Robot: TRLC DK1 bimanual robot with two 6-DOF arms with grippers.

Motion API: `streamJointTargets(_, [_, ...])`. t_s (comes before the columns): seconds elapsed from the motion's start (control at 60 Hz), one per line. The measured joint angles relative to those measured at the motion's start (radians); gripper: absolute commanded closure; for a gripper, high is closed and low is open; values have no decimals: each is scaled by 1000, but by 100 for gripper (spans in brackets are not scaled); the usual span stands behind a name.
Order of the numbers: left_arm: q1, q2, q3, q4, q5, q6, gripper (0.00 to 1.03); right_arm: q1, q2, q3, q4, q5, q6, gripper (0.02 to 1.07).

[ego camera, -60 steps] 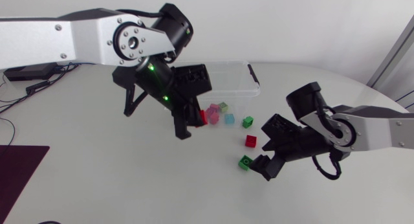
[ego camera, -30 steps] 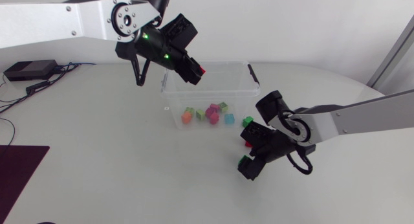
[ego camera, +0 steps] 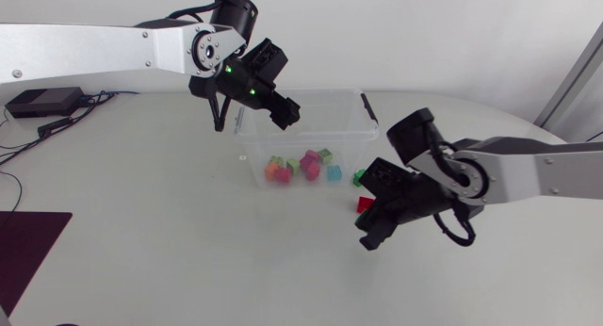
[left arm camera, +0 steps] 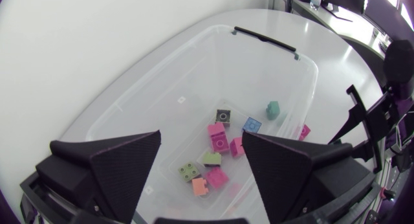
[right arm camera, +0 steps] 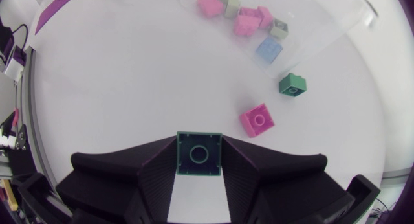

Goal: Pick up the duplo bricks and place them in the container

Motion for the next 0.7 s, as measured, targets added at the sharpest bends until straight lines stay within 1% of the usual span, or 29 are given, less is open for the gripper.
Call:
streamJointTargets(0.1, [7,-69,-23,-10,-19,-12,5,-22,-91,40,-74,2,0,76])
streamJointTargets(0.167, [20,-127,-42,-14,-22,-19,5,-35,-116,87,-99,3,5,76])
streamJointTargets(0.367, [82,-319,-140,-5,-30,-72,5,-64,-125,269,-105,2,49,76])
streamJointTargets(0.433, [90,-382,-204,11,-47,-86,5,-77,-91,346,-94,1,63,76])
streamJointTargets(0.583, [90,-475,-312,38,-93,-92,5,-88,30,459,-61,-1,85,76])
streamJointTargets(0.7, [95,-536,-394,75,-103,-97,5,-85,120,531,-44,0,106,76])
